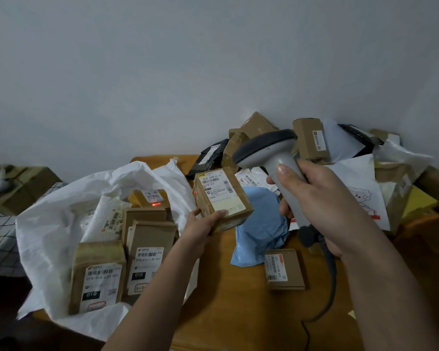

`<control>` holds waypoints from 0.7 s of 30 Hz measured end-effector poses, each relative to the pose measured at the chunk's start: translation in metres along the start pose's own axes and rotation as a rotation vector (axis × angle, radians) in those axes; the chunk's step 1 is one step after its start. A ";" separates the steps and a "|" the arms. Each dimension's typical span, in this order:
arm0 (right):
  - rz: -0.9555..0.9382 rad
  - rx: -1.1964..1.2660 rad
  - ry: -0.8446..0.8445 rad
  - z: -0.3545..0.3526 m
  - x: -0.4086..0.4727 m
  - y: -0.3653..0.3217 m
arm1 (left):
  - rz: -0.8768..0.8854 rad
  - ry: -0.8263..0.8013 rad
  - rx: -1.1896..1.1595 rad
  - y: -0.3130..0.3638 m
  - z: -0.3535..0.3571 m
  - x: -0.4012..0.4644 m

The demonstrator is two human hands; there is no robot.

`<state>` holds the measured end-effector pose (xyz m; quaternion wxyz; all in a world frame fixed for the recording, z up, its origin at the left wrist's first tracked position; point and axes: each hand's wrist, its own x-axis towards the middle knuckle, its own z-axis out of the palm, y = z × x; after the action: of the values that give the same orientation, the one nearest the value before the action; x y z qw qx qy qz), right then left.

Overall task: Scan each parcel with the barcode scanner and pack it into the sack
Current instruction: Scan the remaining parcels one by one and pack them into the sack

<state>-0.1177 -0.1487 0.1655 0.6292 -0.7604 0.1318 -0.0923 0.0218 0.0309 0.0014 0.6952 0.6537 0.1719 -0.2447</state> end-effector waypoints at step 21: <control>-0.039 -0.145 -0.049 0.061 0.024 -0.021 | 0.015 -0.018 -0.061 0.011 -0.040 0.006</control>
<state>-0.0740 -0.0955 0.1735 0.5738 -0.8083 0.1077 -0.0761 0.0363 0.0703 0.0039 0.7181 0.6313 0.1681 -0.2399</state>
